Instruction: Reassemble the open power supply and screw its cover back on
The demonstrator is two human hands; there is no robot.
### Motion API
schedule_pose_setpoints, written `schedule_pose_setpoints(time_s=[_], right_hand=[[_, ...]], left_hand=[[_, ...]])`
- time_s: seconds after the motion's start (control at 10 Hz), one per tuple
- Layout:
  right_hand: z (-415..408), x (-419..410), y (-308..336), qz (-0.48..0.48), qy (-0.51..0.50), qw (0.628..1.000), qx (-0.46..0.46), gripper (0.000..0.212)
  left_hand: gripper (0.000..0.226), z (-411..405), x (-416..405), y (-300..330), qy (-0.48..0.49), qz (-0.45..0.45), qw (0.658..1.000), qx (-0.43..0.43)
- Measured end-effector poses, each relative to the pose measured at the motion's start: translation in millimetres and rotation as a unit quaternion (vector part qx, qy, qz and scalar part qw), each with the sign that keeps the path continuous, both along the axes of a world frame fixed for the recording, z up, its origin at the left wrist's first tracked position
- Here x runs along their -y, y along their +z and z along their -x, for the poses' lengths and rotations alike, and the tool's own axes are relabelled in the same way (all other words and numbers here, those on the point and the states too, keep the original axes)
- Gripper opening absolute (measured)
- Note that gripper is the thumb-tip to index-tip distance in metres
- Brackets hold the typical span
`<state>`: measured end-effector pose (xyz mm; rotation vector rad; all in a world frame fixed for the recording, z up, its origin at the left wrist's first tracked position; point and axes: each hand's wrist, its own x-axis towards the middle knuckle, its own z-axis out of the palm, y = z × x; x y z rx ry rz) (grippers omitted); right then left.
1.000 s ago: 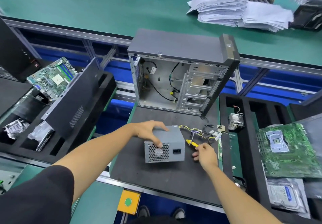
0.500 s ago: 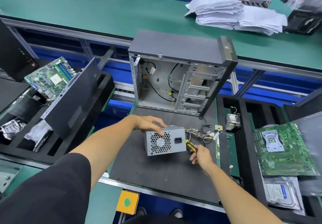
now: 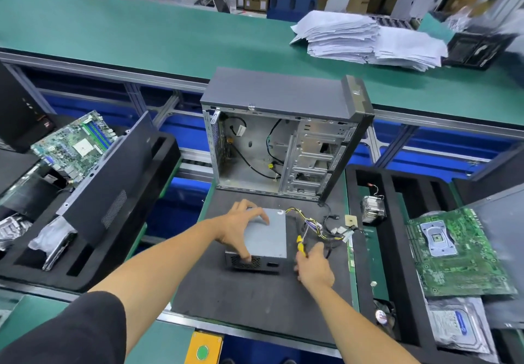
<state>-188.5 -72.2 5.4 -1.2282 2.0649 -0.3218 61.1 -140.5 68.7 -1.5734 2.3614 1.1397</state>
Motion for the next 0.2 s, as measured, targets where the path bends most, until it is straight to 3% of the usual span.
schedule_pose_setpoints(time_s=[0.1,0.2], right_hand=[[0,0,-9,-0.030,0.159,0.981,-0.109,0.026],[6,-2,-20,-0.033,0.204,0.976,-0.073,0.025]], left_hand=[[0.090,1,-7,-10,0.001,0.042,0.999,-0.017],[0.092,-3,-6,-16,-0.006,0.037,0.999,-0.039]])
